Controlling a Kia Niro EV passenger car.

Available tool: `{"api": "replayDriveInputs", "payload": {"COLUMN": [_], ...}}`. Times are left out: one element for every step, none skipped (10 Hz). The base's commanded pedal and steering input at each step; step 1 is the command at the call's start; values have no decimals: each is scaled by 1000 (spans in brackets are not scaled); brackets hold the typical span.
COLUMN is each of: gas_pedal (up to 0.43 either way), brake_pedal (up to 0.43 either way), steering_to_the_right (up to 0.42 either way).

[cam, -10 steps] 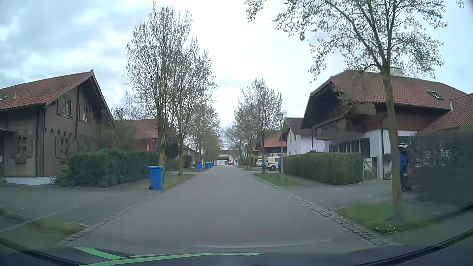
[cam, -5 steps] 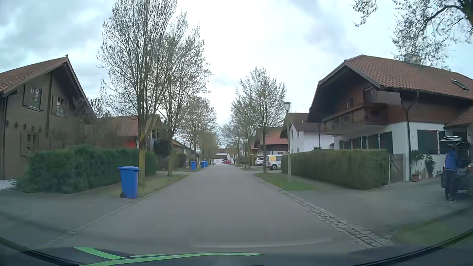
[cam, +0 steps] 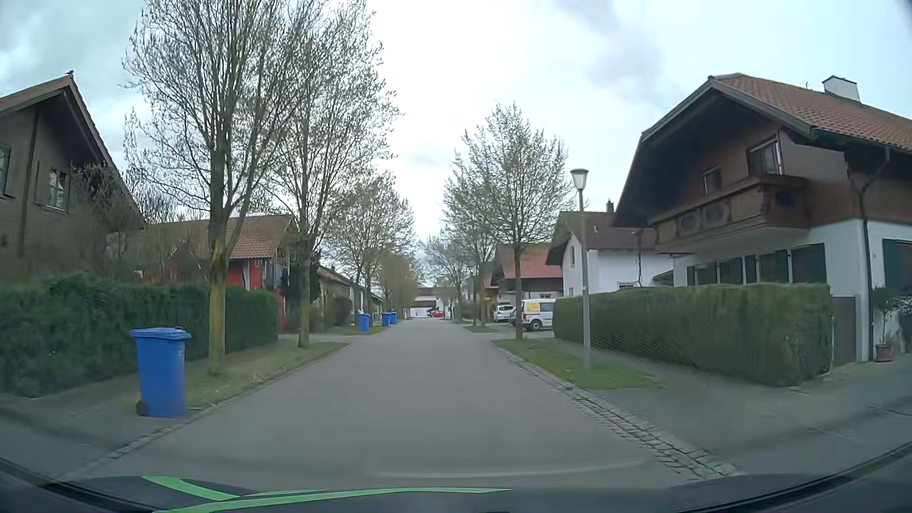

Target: Follow the waypoints while adhering to traffic rules and regulations

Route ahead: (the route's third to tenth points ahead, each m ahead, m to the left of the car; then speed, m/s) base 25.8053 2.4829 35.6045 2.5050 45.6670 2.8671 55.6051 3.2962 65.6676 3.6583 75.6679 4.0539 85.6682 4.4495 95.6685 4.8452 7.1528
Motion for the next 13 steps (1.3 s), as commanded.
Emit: {"api": "replayDriveInputs", "payload": {"gas_pedal": [169,169,169,169,157,157,157,157,157,157,150,150,150], "brake_pedal": [0,0,0,0,0,0,0,0,0,0,0,0,0], "steering_to_the_right": [0,0,0,-1,-4,-8,-11,-11,-11,-11,-11,-11,-10]}}
